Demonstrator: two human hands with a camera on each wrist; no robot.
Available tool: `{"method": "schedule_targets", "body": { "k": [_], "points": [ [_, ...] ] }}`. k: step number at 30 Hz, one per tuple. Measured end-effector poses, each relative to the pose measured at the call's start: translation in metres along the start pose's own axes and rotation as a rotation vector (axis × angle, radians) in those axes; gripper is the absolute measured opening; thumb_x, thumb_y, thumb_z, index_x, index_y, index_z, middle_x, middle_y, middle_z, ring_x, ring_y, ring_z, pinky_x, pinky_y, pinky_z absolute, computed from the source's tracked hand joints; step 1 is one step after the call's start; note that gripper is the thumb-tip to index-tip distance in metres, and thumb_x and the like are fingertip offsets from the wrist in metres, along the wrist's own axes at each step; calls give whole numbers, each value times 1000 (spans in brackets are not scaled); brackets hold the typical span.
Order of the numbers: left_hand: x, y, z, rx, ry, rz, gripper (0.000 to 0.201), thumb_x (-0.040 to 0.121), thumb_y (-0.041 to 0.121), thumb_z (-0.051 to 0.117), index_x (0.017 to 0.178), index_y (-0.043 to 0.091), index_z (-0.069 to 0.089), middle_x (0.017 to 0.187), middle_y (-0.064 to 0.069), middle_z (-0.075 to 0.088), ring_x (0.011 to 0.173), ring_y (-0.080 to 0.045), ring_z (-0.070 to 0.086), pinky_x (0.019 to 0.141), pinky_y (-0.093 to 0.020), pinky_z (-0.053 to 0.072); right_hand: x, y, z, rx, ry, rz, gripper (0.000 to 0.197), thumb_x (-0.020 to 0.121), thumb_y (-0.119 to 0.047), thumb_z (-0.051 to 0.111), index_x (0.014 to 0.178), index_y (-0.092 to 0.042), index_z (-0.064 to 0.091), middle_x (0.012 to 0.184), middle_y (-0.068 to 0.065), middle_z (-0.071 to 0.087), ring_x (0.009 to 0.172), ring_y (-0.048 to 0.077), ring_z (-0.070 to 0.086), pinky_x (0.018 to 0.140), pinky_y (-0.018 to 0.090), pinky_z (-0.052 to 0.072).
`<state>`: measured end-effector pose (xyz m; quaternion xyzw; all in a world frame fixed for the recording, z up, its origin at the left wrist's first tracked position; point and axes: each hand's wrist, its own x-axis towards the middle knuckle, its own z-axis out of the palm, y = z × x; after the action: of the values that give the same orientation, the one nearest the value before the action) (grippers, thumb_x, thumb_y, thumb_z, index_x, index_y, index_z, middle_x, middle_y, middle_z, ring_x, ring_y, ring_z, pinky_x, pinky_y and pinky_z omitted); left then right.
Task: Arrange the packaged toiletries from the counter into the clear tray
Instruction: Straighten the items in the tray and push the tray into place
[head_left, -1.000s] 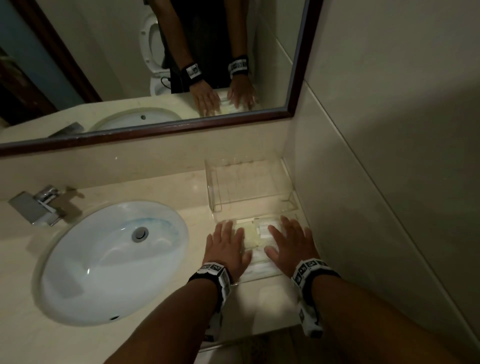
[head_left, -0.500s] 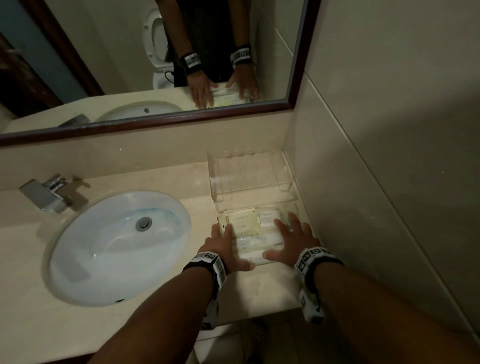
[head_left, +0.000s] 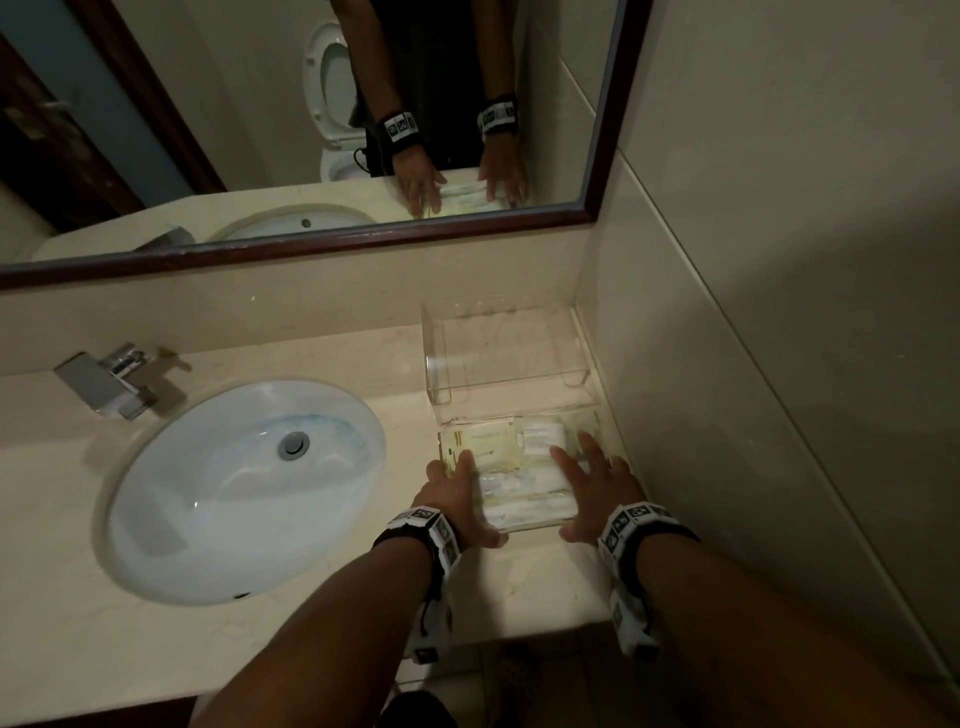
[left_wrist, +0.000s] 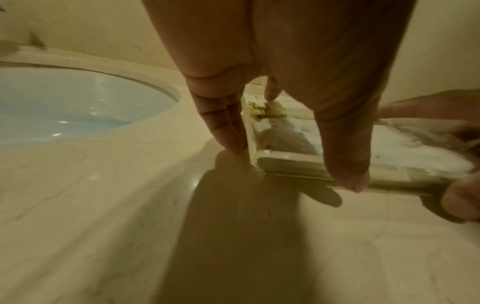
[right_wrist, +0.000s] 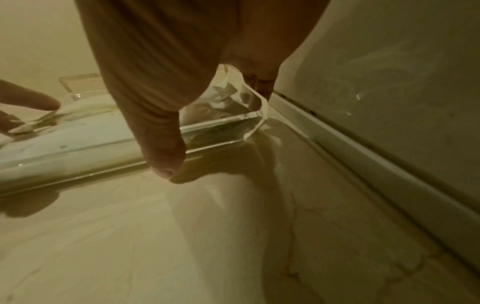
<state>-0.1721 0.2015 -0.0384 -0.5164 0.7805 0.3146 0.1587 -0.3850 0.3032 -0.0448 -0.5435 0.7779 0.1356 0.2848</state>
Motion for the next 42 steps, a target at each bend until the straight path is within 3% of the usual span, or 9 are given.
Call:
{"method": "schedule_targets", "body": {
  "k": [15, 20, 27, 42],
  "points": [
    [14, 3, -26, -51, 55, 17, 124, 45, 58, 88, 140, 40, 11, 134, -8, 25, 115, -37, 54, 97, -42, 52, 22, 1, -28, -65, 89, -61, 116, 76, -56, 74, 153, -45, -13, 162, -5, -26, 149, 41, 2, 120, 51, 20],
    [23, 1, -30, -36, 48, 44, 119, 43, 61, 85, 136, 37, 15, 127, -6, 29, 111, -35, 56, 94, -40, 53, 29, -1, -32, -54, 55, -58, 114, 78, -51, 73, 153, -45, -12, 163, -5, -23, 149, 42, 4, 120, 52, 19],
    [36, -3, -38, -34, 42, 64, 126, 43, 67, 82, 142, 42, 8, 130, -8, 27, 115, -34, 54, 98, -39, 52, 41, -1, -37, -18, 13, -34, 113, 78, -48, 73, 151, -49, -12, 162, -10, -26, 149, 41, 1, 120, 52, 17],
    [52, -4, -54, -59, 78, 82, 111, 53, 61, 83, 139, 40, 17, 129, -8, 32, 114, -35, 56, 97, -39, 51, 62, -2, -55, -58, 40, -33, 110, 77, -48, 74, 153, -46, -6, 163, -5, -19, 147, 40, 11, 117, 50, 26]
  ]
}}
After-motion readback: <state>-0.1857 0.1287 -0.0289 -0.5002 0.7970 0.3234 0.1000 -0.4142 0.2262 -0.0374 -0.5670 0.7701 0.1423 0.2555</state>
